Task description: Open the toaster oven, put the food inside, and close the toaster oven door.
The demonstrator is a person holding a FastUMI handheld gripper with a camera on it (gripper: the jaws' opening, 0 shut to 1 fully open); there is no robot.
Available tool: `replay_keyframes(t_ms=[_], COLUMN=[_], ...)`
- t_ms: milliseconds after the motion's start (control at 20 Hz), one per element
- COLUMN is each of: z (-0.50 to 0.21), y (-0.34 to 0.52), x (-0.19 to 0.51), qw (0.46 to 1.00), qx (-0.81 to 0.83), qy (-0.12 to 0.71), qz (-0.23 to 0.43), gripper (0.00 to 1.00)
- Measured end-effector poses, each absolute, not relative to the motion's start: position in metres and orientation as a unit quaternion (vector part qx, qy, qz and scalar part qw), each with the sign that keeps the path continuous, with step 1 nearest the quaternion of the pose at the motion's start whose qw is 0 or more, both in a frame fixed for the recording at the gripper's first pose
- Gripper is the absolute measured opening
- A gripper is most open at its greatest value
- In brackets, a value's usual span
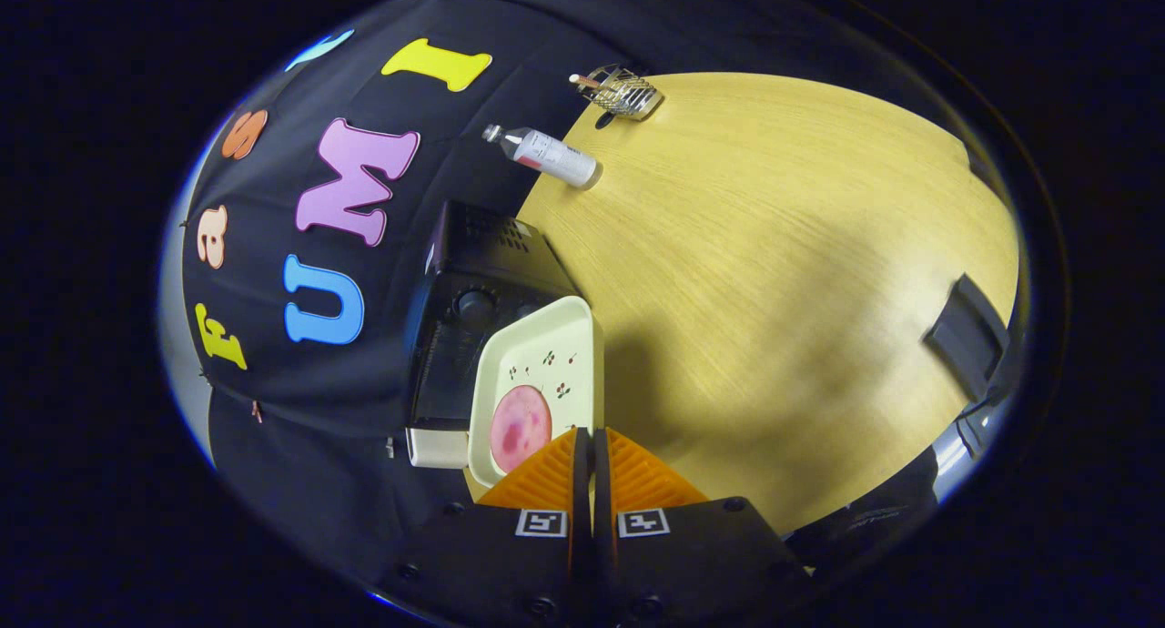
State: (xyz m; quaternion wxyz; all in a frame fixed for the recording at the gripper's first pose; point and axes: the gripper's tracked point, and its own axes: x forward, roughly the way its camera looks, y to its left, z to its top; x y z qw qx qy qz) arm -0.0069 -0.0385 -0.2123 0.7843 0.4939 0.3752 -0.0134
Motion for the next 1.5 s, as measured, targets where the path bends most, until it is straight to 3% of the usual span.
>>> replay_keyframes(t_ms=[550,1150,1500], z=[-0.223,-0.248,-0.253], y=[0.091,0.127,0.121], x=[0.063,0.166,0.178], qw=[0.795,0.805,0.829], qx=[0.503,0.51,0.46], qy=[0.34,0.298,0.302], qz=[-0.012,-0.06,-0.1], gripper=[0.06,0.06,0.07])
